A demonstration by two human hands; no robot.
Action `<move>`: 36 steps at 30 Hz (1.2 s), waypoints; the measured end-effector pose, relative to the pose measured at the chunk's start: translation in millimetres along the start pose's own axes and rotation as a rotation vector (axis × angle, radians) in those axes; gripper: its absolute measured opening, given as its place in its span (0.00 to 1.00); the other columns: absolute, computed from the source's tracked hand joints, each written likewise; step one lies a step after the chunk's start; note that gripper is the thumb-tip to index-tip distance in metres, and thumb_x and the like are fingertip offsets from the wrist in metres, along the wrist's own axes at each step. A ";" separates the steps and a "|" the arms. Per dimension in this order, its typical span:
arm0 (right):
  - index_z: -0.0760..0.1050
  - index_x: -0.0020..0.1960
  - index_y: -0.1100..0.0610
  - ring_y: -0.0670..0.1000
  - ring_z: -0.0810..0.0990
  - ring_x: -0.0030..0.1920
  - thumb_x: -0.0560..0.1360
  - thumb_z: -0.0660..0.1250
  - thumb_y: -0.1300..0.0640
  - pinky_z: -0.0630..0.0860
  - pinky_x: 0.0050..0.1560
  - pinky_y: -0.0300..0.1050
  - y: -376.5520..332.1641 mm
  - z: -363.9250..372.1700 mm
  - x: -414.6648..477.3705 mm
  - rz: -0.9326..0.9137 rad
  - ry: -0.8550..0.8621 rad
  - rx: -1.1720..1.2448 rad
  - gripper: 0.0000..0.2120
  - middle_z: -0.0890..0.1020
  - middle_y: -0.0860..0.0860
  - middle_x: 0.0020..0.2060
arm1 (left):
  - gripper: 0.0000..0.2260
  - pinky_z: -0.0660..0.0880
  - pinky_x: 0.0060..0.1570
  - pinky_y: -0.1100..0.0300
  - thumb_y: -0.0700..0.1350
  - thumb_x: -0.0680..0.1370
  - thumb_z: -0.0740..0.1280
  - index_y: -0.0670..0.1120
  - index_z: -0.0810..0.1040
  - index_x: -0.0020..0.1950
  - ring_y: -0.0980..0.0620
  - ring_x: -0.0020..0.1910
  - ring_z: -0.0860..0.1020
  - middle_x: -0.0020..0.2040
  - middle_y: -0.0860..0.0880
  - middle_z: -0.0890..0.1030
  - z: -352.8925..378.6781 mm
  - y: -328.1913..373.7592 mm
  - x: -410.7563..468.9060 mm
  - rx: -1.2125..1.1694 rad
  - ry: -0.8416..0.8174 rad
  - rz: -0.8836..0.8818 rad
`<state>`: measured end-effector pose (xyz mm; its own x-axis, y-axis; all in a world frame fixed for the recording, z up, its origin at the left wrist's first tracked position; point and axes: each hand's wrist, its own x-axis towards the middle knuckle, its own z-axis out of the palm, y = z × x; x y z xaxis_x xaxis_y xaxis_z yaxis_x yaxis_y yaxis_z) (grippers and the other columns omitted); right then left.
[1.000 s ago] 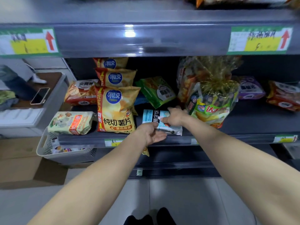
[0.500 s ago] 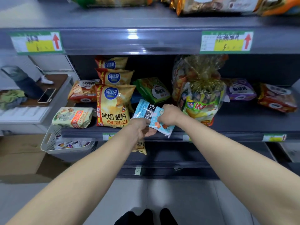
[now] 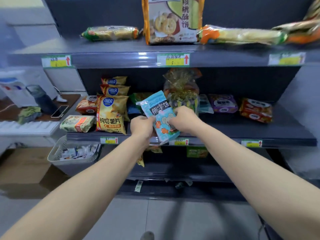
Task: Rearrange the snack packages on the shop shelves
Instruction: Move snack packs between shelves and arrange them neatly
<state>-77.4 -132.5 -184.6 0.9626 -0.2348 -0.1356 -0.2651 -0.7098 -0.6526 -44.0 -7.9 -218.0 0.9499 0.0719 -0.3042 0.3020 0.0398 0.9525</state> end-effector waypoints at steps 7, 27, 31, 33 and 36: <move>0.75 0.48 0.58 0.53 0.80 0.45 0.73 0.66 0.54 0.79 0.44 0.50 47.8 -94.3 -58.4 -0.023 0.324 0.079 0.08 0.80 0.52 0.44 | 0.09 0.80 0.44 0.44 0.46 0.74 0.69 0.46 0.75 0.35 0.47 0.39 0.82 0.37 0.48 0.82 84.7 25.3 -77.6 0.070 -0.089 0.394; 0.77 0.55 0.54 0.47 0.79 0.47 0.75 0.67 0.57 0.75 0.41 0.33 126.8 -324.0 -51.7 -0.107 1.059 0.216 0.09 0.78 0.45 0.44 | 0.10 0.80 0.40 0.62 0.41 0.76 0.68 0.42 0.80 0.56 0.56 0.41 0.82 0.44 0.47 0.83 314.9 164.6 -119.0 -0.095 -0.810 0.803; 0.77 0.56 0.55 0.49 0.80 0.49 0.76 0.66 0.58 0.78 0.47 0.40 128.9 -350.6 -29.6 -0.130 1.101 0.222 0.09 0.80 0.47 0.46 | 0.15 0.80 0.41 0.61 0.40 0.76 0.69 0.44 0.78 0.62 0.54 0.39 0.80 0.43 0.42 0.80 340.9 187.6 -106.0 -0.043 -0.861 0.851; 0.77 0.55 0.55 0.52 0.81 0.51 0.76 0.66 0.59 0.79 0.53 0.49 128.3 -362.5 -20.0 -0.146 1.087 0.245 0.09 0.81 0.49 0.47 | 0.16 0.81 0.44 0.59 0.40 0.75 0.69 0.44 0.77 0.63 0.52 0.40 0.80 0.43 0.41 0.80 350.5 198.1 -101.5 -0.039 -0.858 0.880; 0.77 0.56 0.56 0.53 0.81 0.51 0.75 0.66 0.60 0.79 0.51 0.48 131.4 -381.8 -6.5 -0.177 1.082 0.264 0.10 0.81 0.49 0.48 | 0.16 0.80 0.49 0.54 0.40 0.76 0.69 0.46 0.77 0.64 0.46 0.43 0.80 0.46 0.38 0.81 366.2 210.8 -96.1 -0.015 -0.850 0.911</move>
<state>-140.2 -477.8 15.2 0.3954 -0.6881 0.6084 0.0140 -0.6578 -0.7531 -42.1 -371.4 17.9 0.5654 -0.5876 0.5788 -0.4892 0.3261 0.8089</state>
